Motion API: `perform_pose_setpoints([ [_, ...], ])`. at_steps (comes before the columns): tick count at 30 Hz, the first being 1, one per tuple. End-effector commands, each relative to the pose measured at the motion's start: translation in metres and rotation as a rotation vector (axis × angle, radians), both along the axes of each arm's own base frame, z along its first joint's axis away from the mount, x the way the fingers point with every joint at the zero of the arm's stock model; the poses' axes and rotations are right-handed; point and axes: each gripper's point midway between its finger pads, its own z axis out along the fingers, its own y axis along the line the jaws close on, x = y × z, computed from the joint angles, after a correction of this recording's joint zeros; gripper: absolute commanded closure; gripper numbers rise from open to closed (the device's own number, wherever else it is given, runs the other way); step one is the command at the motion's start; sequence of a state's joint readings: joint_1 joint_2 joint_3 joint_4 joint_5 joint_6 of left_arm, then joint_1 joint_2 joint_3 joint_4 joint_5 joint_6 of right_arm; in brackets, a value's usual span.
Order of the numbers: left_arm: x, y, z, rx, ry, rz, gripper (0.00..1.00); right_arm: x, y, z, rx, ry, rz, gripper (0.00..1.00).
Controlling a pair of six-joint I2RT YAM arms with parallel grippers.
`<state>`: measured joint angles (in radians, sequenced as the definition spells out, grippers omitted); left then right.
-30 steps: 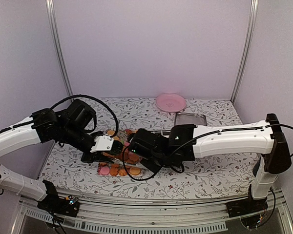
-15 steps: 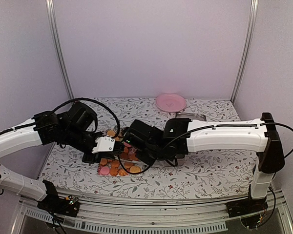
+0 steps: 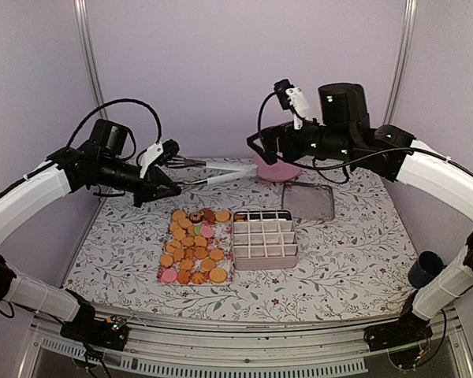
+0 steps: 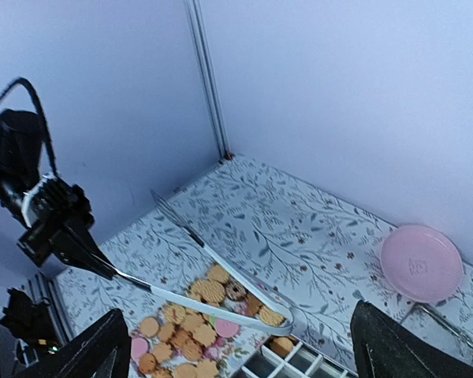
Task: Pack the cookies
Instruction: Pass from the right arm to the left
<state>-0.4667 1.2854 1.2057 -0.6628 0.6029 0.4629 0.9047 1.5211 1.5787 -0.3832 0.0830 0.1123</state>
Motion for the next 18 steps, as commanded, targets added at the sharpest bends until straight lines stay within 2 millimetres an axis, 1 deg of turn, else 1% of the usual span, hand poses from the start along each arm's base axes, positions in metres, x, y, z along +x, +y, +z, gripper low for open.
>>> perform_pose_setpoints([
  [1, -0.006, -0.013, 0.077, -0.301, -0.005, -0.005, 1.00, -0.033, 0.005, 0.056, 0.338, -0.075, 0.247, 0.01],
  [4, -0.007, -0.008, 0.096, -0.411, 0.066, 0.004, 1.00, -0.022, -0.018, 0.060, 0.477, -0.071, 0.252, 0.01],
  [5, -0.009, -0.007, 0.101, -0.444, 0.099, -0.001, 1.00, -0.021, -0.019, 0.060, 0.508, -0.068, 0.268, 0.01],
  [9, -0.013, -0.005, 0.110, -0.541, 0.214, -0.019, 1.00, -0.024, -0.003, 0.058, 0.554, -0.037, 0.369, 0.01],
  [11, -0.019, -0.005, 0.113, -0.574, 0.257, -0.042, 1.00, -0.024, 0.004, 0.054, 0.564, -0.034, 0.399, 0.01],
  [14, -0.023, -0.005, 0.114, -0.599, 0.266, -0.050, 1.00, -0.023, 0.014, 0.052, 0.583, -0.039, 0.444, 0.01],
  [15, -0.023, -0.005, 0.114, -0.604, 0.265, -0.049, 1.00, -0.024, 0.018, 0.055, 0.590, -0.043, 0.465, 0.01],
  [18, -0.023, -0.005, 0.116, -0.620, 0.305, -0.056, 1.00, -0.022, 0.035, 0.055, 0.589, -0.034, 0.497, 0.01],
])
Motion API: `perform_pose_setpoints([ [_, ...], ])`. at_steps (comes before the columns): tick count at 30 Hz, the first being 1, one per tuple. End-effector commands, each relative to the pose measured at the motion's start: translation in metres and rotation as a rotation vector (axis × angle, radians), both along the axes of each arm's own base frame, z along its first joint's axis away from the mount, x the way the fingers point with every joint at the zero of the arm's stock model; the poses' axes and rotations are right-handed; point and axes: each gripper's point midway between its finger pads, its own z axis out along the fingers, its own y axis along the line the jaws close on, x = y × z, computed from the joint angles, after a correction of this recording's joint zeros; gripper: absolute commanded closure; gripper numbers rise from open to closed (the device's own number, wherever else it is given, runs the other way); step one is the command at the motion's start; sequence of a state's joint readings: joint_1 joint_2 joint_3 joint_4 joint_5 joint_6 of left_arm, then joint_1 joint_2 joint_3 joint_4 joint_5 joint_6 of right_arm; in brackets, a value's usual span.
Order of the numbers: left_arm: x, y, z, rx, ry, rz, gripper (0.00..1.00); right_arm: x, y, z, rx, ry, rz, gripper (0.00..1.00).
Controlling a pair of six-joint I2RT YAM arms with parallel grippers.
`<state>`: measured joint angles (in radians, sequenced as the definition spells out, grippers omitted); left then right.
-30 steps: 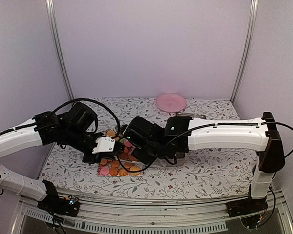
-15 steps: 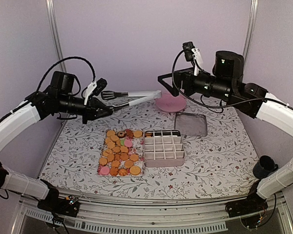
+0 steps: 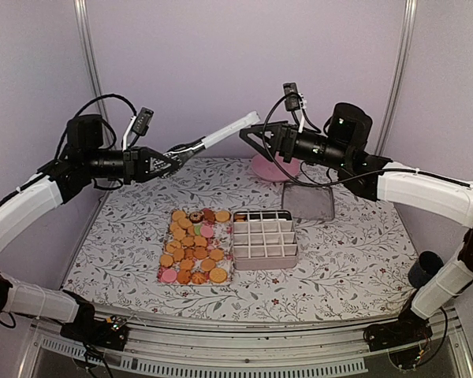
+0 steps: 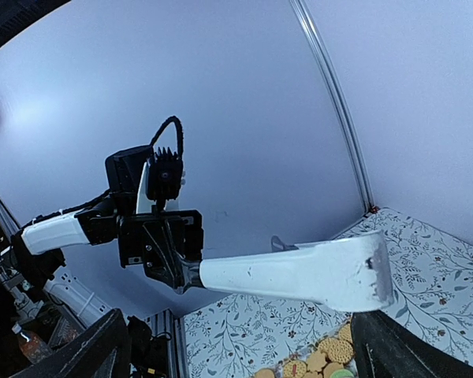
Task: Pack the cookies
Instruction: Pass from the right arm to the left, then pass from the left arm to the right
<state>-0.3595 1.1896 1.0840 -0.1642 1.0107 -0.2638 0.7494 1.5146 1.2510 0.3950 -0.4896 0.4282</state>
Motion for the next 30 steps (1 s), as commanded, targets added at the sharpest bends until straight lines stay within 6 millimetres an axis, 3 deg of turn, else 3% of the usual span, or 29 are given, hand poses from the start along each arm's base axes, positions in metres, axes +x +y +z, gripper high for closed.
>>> perform_pose_setpoints([
  [1, -0.010, 0.001, 0.030, -0.094, -0.012, -0.054, 1.00, -0.010, 0.022, 0.029, 0.080, -0.068, 0.101, 0.01],
  [6, -0.011, -0.001, 0.033, -0.118, 0.027, -0.084, 1.00, -0.005, 0.037, 0.025, 0.095, -0.056, 0.123, 0.01],
  [16, -0.014, 0.000, 0.032, -0.129, 0.035, -0.095, 1.00, 0.004, 0.046, 0.021, 0.120, -0.035, 0.123, 0.01],
  [23, -0.015, 0.000, 0.032, -0.130, 0.027, -0.098, 1.00, -0.005, 0.058, 0.026, 0.140, -0.056, 0.208, 0.00],
  [30, -0.013, 0.000, 0.034, -0.130, 0.007, -0.089, 1.00, -0.006, 0.071, 0.019, 0.139, -0.014, 0.258, 0.13],
])
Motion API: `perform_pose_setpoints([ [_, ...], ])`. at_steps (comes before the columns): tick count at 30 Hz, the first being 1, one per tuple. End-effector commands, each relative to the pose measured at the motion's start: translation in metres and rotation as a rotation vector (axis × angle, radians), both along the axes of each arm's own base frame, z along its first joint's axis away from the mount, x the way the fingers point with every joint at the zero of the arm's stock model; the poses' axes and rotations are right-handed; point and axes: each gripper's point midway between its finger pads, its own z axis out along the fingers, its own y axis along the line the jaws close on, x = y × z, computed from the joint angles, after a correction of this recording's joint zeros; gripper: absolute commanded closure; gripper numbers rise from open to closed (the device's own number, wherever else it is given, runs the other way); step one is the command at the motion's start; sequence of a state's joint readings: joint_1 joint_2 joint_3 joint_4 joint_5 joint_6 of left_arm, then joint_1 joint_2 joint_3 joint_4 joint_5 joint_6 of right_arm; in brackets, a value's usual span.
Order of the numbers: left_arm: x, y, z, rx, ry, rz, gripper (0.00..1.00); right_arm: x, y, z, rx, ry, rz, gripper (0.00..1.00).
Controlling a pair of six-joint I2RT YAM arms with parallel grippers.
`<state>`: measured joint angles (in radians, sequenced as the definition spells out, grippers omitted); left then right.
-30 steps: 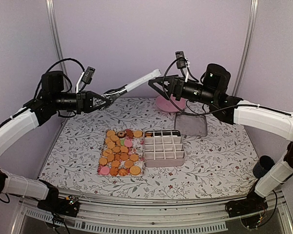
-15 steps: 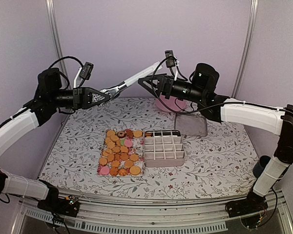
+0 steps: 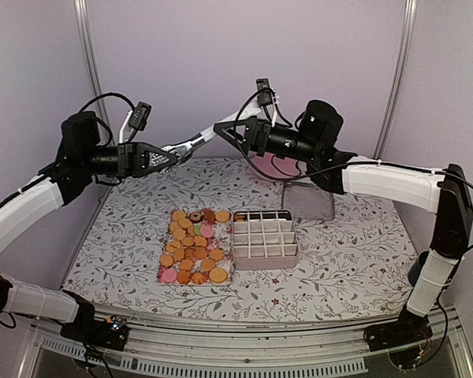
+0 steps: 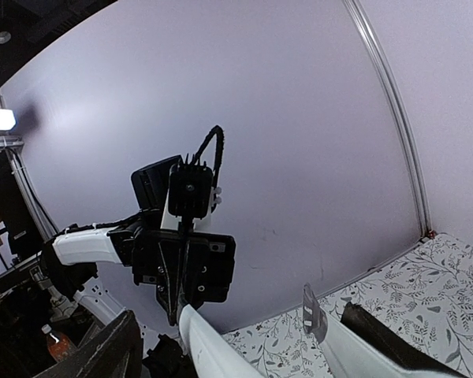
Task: Pack the cookies
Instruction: Pass from the left arm to the right
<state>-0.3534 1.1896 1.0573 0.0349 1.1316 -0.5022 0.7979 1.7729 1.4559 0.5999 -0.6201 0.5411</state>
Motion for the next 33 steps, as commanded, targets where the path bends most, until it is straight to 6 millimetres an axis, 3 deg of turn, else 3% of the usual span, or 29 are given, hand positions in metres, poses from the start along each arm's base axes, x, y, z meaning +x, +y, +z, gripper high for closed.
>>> perform_pose_setpoints([
  [1, 0.001, 0.004, 0.011, -0.019, -0.080, 0.010, 1.00, -0.007, 0.011, 0.007, 0.025, 0.019, 0.079, 0.16],
  [5, 0.004, 0.006, 0.010, -0.015, -0.096, 0.023, 1.00, -0.007, 0.017, 0.004, 0.032, 0.057, 0.119, 0.23],
  [11, 0.007, 0.007, 0.009, -0.014, -0.096, 0.036, 1.00, -0.012, 0.017, 0.006, 0.093, 0.082, 0.166, 0.25],
  [20, 0.007, 0.008, 0.011, -0.020, -0.102, 0.045, 1.00, -0.021, -0.014, 0.021, 0.234, 0.089, 0.228, 0.20],
  [27, 0.007, 0.008, 0.009, -0.019, -0.099, 0.045, 1.00, -0.018, -0.007, 0.019, 0.197, 0.098, 0.221, 0.21],
  [33, 0.007, 0.008, 0.007, -0.011, -0.102, 0.046, 1.00, -0.023, 0.016, 0.010, 0.129, 0.090, 0.238, 0.22],
])
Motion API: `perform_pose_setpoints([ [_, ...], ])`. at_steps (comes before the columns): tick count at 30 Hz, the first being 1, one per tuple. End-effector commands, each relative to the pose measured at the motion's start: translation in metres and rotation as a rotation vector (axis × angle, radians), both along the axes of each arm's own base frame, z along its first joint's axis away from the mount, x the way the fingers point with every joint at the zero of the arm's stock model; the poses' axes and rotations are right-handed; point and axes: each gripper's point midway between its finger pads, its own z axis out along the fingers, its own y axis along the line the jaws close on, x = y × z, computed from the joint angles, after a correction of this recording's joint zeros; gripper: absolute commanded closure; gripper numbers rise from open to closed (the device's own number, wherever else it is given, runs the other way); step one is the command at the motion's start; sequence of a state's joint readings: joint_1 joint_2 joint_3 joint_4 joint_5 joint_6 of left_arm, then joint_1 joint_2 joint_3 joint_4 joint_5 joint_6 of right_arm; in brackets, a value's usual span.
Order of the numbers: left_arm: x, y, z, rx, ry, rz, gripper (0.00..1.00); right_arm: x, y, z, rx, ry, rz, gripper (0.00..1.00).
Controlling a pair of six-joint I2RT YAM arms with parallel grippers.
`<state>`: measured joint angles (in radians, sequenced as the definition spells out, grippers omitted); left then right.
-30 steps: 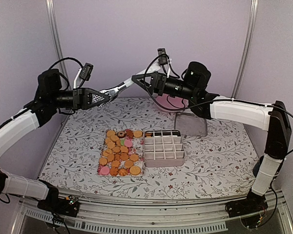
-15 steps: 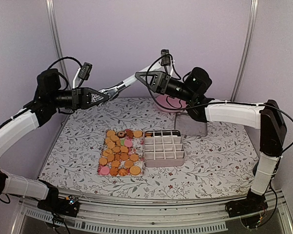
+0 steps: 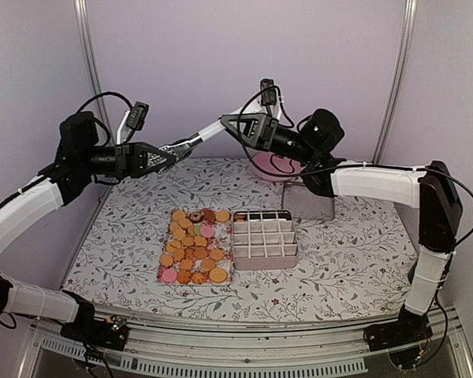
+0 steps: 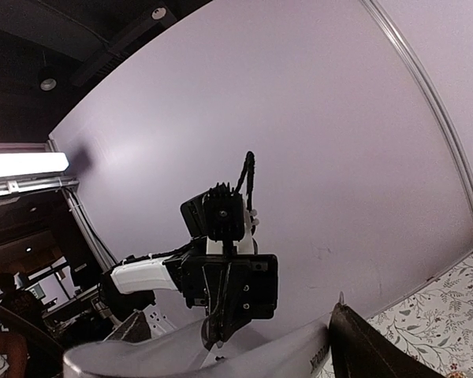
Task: Pack the cookies
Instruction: Pass from the left arm to the right
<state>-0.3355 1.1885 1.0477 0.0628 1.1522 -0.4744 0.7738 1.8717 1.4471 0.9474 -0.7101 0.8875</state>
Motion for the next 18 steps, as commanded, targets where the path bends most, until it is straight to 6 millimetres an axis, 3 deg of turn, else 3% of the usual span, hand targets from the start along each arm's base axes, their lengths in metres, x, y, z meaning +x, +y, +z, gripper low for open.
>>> perform_pose_setpoints([
  [1, 0.005, 0.004, 0.006, -0.006, -0.056, 0.050, 1.00, -0.021, 0.021, -0.001, -0.035, -0.056, 0.076, 0.22],
  [11, 0.005, 0.005, 0.007, 0.000, -0.076, 0.051, 1.00, -0.022, 0.023, -0.010, -0.068, -0.046, 0.103, 0.40],
  [18, 0.015, 0.008, -0.016, 0.077, -0.085, 0.105, 0.98, -0.018, 0.020, -0.005, -0.079, -0.046, 0.053, 0.53],
])
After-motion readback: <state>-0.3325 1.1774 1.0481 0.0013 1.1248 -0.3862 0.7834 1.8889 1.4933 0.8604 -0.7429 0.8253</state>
